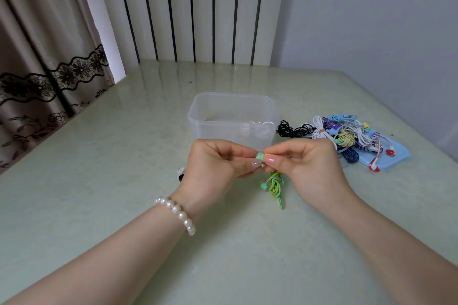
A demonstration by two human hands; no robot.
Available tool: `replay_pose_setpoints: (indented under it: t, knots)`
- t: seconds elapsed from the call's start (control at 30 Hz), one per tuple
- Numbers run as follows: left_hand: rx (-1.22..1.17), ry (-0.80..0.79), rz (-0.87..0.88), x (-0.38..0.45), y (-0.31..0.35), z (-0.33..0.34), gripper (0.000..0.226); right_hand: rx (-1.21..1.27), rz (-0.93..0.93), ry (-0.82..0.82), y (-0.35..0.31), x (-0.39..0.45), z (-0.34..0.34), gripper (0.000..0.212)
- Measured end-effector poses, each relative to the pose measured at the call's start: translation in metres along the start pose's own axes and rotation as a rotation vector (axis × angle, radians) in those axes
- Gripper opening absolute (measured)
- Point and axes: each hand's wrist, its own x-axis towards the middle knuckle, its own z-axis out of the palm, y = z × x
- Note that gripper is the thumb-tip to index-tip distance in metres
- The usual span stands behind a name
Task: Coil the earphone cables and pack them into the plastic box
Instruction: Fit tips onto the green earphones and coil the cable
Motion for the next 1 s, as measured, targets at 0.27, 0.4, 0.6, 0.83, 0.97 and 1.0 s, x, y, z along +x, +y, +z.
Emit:
replay_pose_setpoints:
  t: [0.27, 0.4, 0.6, 0.83, 0.97, 1.0]
  knots:
    - [-0.197, -0.053, -0.08, -0.006, 0.003, 0.006, 0.016, -0.15, -0.087, 0.148, 0.002, -0.004, 0.003, 0.033]
    - [-0.36, -0.072, -0.217, -0.003, 0.006, 0.0, 0.017, -0.154, -0.111, 0.162, 0.001, -0.005, 0.004, 0.03]
    - [-0.394, -0.082, -0.25, 0.0, 0.006, -0.002, 0.011, 0.214, 0.058, 0.014, -0.005, 0.0, -0.004, 0.016]
    - [-0.418, -0.131, -0.306, 0.001, 0.004, -0.002, 0.01, 0.404, 0.227, -0.099, -0.004, 0.0, -0.007, 0.015]
    - [-0.421, -0.156, -0.324, 0.001, 0.003, -0.001, 0.009, 0.452, 0.239, -0.15, -0.003, 0.001, -0.008, 0.019]
    - [-0.422, -0.172, -0.333, 0.0, 0.003, -0.001, 0.009, 0.463, 0.236, -0.172, -0.003, 0.001, -0.008, 0.022]
